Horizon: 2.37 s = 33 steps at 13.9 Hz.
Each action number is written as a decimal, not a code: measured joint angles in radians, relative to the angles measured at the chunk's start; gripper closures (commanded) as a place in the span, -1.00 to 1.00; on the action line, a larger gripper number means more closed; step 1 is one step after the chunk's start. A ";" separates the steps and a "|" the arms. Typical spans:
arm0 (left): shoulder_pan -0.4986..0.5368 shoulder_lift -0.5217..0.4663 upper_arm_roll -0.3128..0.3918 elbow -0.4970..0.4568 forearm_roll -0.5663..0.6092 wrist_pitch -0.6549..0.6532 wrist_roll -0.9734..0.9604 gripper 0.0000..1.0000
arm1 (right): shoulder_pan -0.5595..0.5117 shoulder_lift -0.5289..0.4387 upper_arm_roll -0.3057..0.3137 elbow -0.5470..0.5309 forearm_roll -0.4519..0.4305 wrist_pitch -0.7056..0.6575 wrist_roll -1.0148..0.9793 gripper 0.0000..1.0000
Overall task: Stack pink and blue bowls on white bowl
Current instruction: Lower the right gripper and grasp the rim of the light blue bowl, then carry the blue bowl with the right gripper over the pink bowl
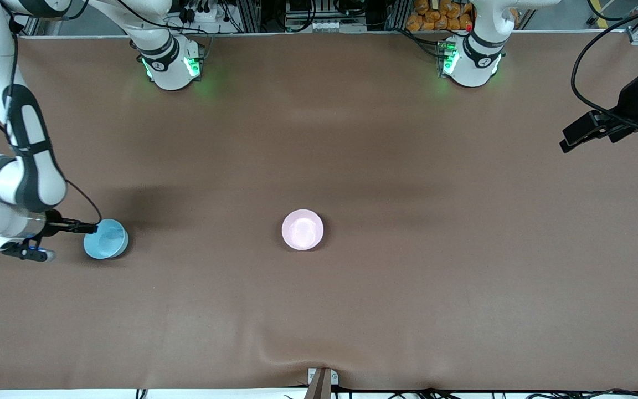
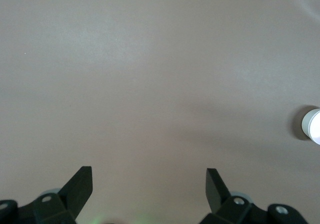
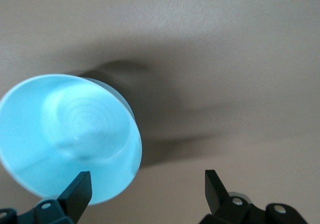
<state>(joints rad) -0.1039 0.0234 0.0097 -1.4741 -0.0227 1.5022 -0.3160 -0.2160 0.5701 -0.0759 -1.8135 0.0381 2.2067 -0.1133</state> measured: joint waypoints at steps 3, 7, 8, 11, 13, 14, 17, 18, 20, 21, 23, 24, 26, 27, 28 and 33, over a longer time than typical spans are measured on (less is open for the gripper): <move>0.000 -0.003 0.000 0.000 0.000 0.000 0.000 -1.00 | 0.000 -0.001 0.000 -0.022 0.003 0.030 0.001 -0.36; -0.001 -0.003 0.000 0.000 0.000 0.000 0.000 -1.00 | 0.000 -0.001 0.000 -0.024 0.051 0.031 0.001 0.85; -0.001 -0.003 0.000 0.000 0.000 0.000 0.000 -1.00 | 0.000 -0.001 0.000 -0.024 0.065 0.031 0.001 1.00; -0.001 -0.003 -0.001 -0.001 0.000 -0.002 0.000 -1.00 | 0.000 -0.001 0.000 -0.025 0.099 0.032 0.001 1.00; -0.001 -0.003 -0.002 -0.002 0.000 -0.004 0.000 -1.00 | 0.000 -0.002 0.000 -0.025 0.104 0.032 0.002 1.00; -0.001 -0.003 -0.002 -0.003 0.000 -0.005 0.000 -1.00 | 0.000 -0.005 0.000 -0.025 0.104 0.031 0.002 1.00; -0.001 -0.003 -0.002 -0.003 0.000 -0.007 0.000 -1.00 | 0.000 -0.015 0.001 -0.024 0.104 0.029 0.001 1.00; -0.001 -0.003 -0.002 -0.003 0.000 -0.007 0.001 -1.00 | 0.001 -0.023 0.001 -0.021 0.104 0.020 0.001 1.00; -0.001 -0.003 -0.002 -0.004 0.000 -0.008 0.001 -1.00 | 0.002 -0.057 0.004 -0.010 0.104 -0.025 0.000 1.00; -0.001 -0.003 -0.002 -0.004 0.000 -0.008 0.001 -1.00 | 0.002 -0.081 0.010 -0.003 0.104 -0.055 0.000 1.00; -0.002 -0.003 -0.002 -0.005 0.000 -0.008 0.001 -1.00 | 0.003 -0.141 0.032 0.006 0.104 -0.115 0.000 1.00; -0.002 -0.003 -0.003 -0.005 0.000 -0.008 0.001 -1.00 | 0.003 -0.174 0.051 0.008 0.106 -0.144 0.000 1.00; -0.003 -0.003 -0.003 -0.007 0.000 -0.008 0.001 -1.00 | 0.007 -0.229 0.099 0.008 0.131 -0.187 0.011 1.00; -0.003 -0.003 -0.004 -0.007 0.000 -0.008 0.001 -1.00 | 0.012 -0.247 0.121 0.008 0.144 -0.196 0.025 1.00; -0.003 -0.003 -0.005 -0.008 0.000 -0.008 0.001 -1.00 | 0.024 -0.258 0.140 0.007 0.156 -0.199 0.054 1.00; -0.003 -0.003 -0.005 -0.011 0.000 -0.008 0.001 -1.00 | 0.185 -0.276 0.172 0.008 0.170 -0.180 0.379 1.00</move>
<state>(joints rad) -0.1074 0.0205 0.0049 -1.4850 -0.0227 1.4946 -0.3147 -0.0305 0.2939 0.0959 -1.8052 0.2078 2.0271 0.2659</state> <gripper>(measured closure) 0.000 0.982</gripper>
